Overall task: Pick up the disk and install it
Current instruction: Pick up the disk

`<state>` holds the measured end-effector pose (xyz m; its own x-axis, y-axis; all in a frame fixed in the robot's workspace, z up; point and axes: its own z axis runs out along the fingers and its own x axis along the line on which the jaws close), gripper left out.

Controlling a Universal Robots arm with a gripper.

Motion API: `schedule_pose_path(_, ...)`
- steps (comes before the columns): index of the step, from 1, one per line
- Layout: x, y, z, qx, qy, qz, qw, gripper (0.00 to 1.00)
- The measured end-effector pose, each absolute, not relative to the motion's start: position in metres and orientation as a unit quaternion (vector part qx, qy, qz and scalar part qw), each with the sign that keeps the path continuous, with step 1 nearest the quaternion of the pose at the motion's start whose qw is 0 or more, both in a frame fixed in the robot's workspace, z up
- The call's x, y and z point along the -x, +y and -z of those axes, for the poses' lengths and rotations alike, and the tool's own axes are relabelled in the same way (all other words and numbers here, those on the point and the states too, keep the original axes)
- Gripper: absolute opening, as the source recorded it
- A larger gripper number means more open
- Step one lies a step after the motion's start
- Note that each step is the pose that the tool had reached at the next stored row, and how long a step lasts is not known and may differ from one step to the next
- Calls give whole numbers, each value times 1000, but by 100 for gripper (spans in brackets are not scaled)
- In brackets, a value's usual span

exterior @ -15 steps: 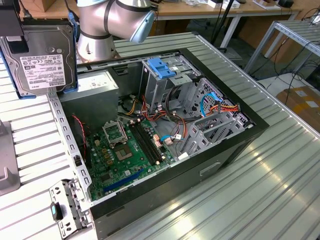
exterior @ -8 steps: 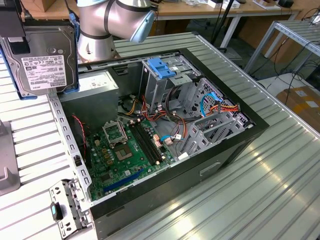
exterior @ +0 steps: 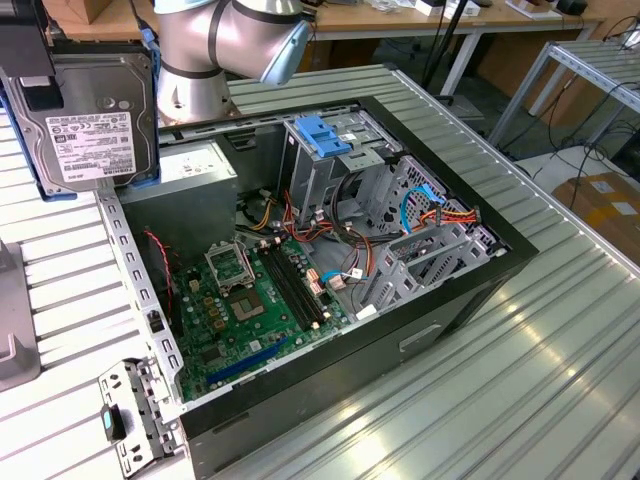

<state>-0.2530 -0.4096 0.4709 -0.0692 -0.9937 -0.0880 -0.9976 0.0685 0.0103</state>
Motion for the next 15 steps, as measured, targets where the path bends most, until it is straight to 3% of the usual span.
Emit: schedule_pose_path(15, 251, -416, -470, 682, 730, -34, 29, 37)
